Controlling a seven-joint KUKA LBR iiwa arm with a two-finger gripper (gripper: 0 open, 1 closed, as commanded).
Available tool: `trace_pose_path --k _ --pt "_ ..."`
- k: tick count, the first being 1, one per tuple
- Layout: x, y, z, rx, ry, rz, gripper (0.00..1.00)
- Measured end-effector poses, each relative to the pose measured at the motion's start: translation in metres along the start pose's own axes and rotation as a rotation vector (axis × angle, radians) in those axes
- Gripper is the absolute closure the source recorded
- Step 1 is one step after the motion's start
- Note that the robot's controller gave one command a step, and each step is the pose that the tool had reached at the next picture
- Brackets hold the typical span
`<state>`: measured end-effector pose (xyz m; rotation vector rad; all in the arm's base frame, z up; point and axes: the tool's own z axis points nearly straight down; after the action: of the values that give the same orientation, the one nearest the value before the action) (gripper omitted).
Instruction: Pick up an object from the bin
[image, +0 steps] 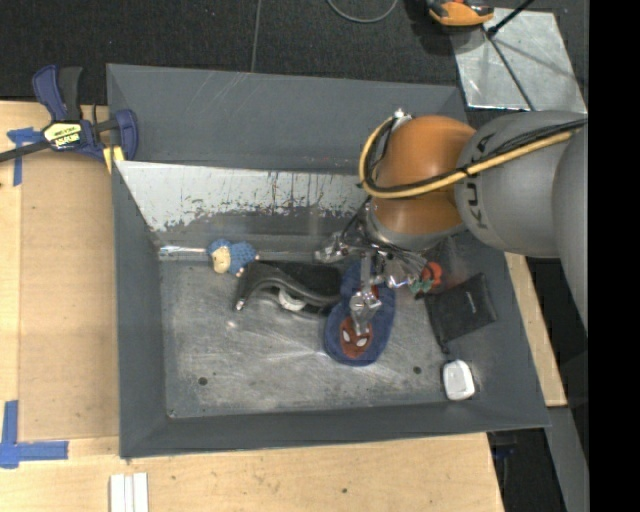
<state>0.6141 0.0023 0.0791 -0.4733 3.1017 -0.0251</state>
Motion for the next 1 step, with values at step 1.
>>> trace_pose_path --k 1 --pt "-0.001 -0.0052 -0.0049 -0.009 0.0 0.003 0.0"
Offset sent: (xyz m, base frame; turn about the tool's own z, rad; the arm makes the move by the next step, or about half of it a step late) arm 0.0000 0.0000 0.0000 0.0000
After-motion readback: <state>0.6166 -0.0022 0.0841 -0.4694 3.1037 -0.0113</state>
